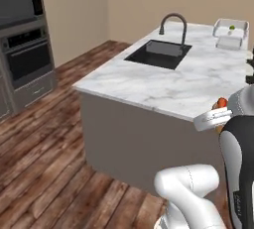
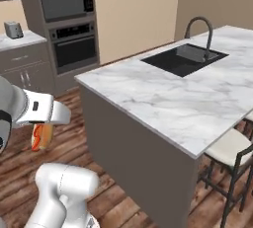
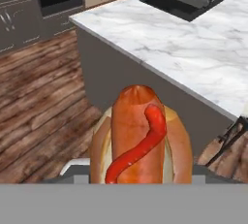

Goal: Place the cold items (sweet potato and lime) from the fridge in one tupperware on the dining counter. Place the warm items (hot dog and kebab skewer) in the stove area in another tupperware.

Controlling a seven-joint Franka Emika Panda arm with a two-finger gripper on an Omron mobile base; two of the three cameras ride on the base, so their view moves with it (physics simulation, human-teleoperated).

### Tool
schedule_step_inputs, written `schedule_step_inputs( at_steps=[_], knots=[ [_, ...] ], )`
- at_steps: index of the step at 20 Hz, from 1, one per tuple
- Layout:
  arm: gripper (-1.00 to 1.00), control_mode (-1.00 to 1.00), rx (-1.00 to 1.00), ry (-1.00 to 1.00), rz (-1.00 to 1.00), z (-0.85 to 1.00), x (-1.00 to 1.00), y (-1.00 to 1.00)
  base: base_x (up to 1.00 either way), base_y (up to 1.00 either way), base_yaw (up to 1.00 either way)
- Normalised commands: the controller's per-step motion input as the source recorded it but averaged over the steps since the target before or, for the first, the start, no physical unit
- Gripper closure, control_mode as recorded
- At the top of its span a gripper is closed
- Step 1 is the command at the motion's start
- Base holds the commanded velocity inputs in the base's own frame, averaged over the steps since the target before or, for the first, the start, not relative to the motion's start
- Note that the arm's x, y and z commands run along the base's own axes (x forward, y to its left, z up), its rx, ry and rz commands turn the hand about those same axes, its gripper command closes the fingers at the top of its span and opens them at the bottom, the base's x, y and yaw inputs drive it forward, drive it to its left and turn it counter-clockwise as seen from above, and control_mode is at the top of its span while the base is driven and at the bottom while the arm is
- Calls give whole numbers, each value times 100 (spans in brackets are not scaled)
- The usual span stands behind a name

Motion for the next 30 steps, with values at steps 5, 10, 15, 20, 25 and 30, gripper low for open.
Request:
schedule_step_inputs(
  at_steps=[5, 10, 15, 20, 25, 30],
  knots=[
    [100, 100, 0, 0, 0, 0, 0, 0, -33, -100, -32],
    [100, 100, 0, 0, 0, 0, 0, 0, 1, -100, -27],
    [100, 100, 0, 0, 0, 0, 0, 0, 23, -100, -22],
    [100, 100, 0, 0, 0, 0, 0, 0, 36, -100, -19],
    [100, 100, 0, 0, 0, 0, 0, 0, 59, -100, -16],
    [100, 100, 0, 0, 0, 0, 0, 0, 70, -100, -10]
  ],
)
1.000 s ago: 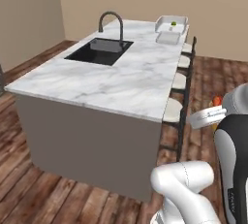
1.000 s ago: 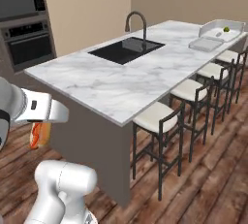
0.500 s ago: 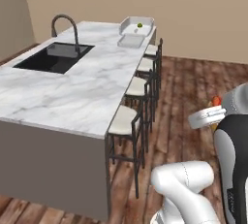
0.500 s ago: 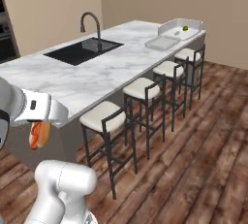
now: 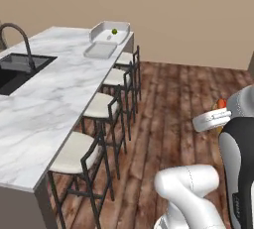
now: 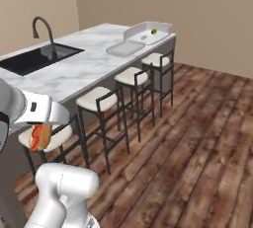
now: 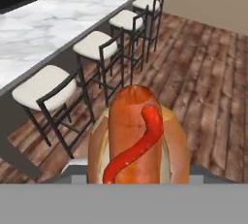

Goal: Place the cold items (sweet potato and lime) from the fridge in one tupperware on the dining counter. Place the warm items (hot dog and kebab skewer) in the stove area in another tupperware.

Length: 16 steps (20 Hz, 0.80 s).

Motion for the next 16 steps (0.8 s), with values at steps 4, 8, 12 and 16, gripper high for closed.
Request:
schedule_step_inputs(
  at_steps=[4, 8, 12, 16],
  knots=[
    [100, 100, 0, 0, 0, 0, 0, 0, 84, -100, -2],
    [100, 100, 0, 0, 0, 0, 0, 0, 92, -98, 0],
    [100, 100, 0, 0, 0, 0, 0, 0, 95, -90, 0],
    [100, 100, 0, 0, 0, 0, 0, 0, 98, -70, 11]
  ],
)
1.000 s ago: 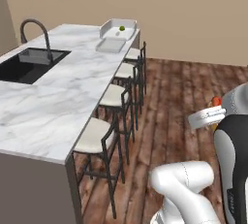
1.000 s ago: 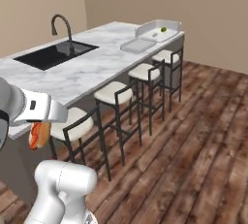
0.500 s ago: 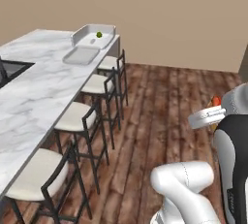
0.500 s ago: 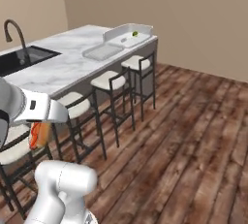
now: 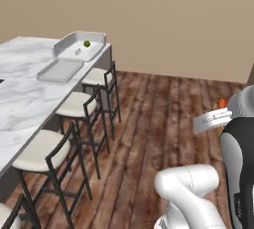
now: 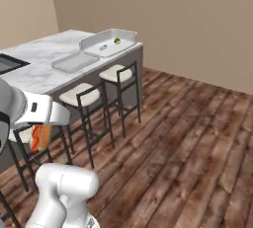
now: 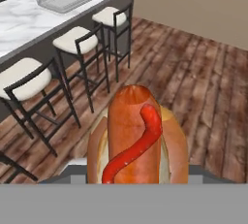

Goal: Place the cold items (sweet potato and lime) from the fridge in one tupperware on the dining counter. Place the warm items (hot dog and kebab skewer) in the stove area in another tupperware.

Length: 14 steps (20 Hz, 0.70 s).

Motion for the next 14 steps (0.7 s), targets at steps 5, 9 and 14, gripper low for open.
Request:
schedule_step_inputs(
  at_steps=[5, 9, 14],
  knots=[
    [100, 100, 0, 0, 0, 0, 0, 0, 100, -47, 35],
    [100, 100, 0, 0, 0, 0, 0, 0, 100, -50, 39],
    [100, 100, 0, 0, 0, 0, 0, 0, 100, -56, 37]
  ],
)
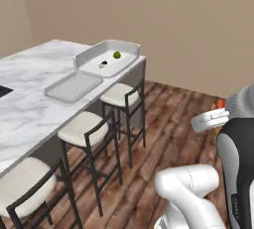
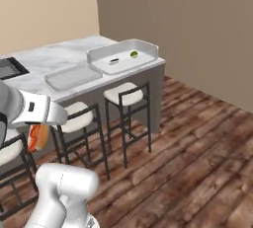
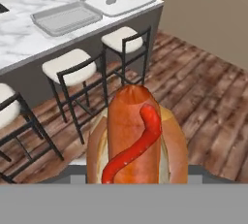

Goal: Place the cold items (sweet potato and lime) from the fridge in one tupperware on the dining counter. Place the warm items (hot dog and kebab skewer) in the stove area in another tupperware.

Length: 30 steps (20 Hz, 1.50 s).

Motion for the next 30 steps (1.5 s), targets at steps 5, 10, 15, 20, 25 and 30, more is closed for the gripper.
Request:
schedule_step_inputs(
  at_steps=[5, 10, 15, 20, 25, 30],
  knots=[
    [100, 100, 0, 0, 0, 0, 0, 0, 100, -55, 39],
    [100, 100, 0, 0, 0, 0, 0, 0, 100, -48, 43],
    [100, 100, 0, 0, 0, 0, 0, 0, 99, -36, 50],
    [100, 100, 0, 0, 0, 0, 0, 0, 100, -32, 58],
    [100, 100, 0, 0, 0, 0, 0, 0, 96, -33, 59],
    [100, 100, 0, 0, 0, 0, 0, 0, 86, -28, 61]
  ],
)
